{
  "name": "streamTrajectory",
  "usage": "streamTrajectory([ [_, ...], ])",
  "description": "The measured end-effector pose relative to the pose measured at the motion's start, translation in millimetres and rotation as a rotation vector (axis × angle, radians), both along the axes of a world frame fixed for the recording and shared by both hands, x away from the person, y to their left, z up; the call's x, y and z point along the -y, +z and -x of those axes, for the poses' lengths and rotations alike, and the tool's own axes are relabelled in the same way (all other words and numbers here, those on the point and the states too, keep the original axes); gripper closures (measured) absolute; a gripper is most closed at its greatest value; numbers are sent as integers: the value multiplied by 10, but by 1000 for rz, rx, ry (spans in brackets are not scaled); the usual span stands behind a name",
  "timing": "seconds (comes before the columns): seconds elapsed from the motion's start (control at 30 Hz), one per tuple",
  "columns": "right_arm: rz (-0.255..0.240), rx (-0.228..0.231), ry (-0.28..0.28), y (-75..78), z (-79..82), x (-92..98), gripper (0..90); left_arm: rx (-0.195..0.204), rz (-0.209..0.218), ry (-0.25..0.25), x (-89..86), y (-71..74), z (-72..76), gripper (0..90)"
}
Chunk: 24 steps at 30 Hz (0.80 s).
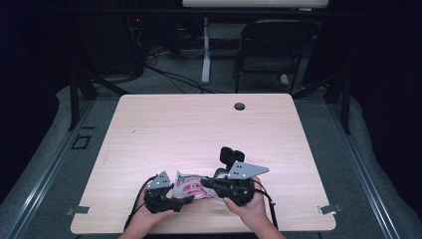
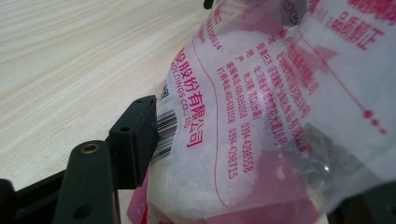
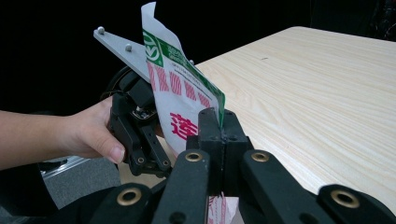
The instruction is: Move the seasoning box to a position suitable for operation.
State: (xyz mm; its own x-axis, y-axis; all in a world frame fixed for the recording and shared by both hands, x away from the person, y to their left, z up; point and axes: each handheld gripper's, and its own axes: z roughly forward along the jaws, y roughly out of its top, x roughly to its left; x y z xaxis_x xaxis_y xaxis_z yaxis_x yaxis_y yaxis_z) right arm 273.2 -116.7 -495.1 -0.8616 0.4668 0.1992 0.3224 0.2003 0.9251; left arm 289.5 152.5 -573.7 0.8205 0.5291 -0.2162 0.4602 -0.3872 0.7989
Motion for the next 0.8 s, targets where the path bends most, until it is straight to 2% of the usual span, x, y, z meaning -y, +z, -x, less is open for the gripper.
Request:
streamTrajectory([
  [0.27, -19, -1, -3, -30, 27, 39, 900, 2, -3, 5, 55, -46, 0, 310],
  [0.3, -20, -1, -3, -33, 30, 41, 900, 2, -22, 2, 60, -50, -4, 304],
  [0.47, -29, -1, -3, -41, 28, 47, 900, 4, -52, -9, 107, -89, -8, 294],
  [0.8, -38, 1, 2, -48, 13, 50, 900, -2, -83, -18, 129, -124, -29, 298],
])
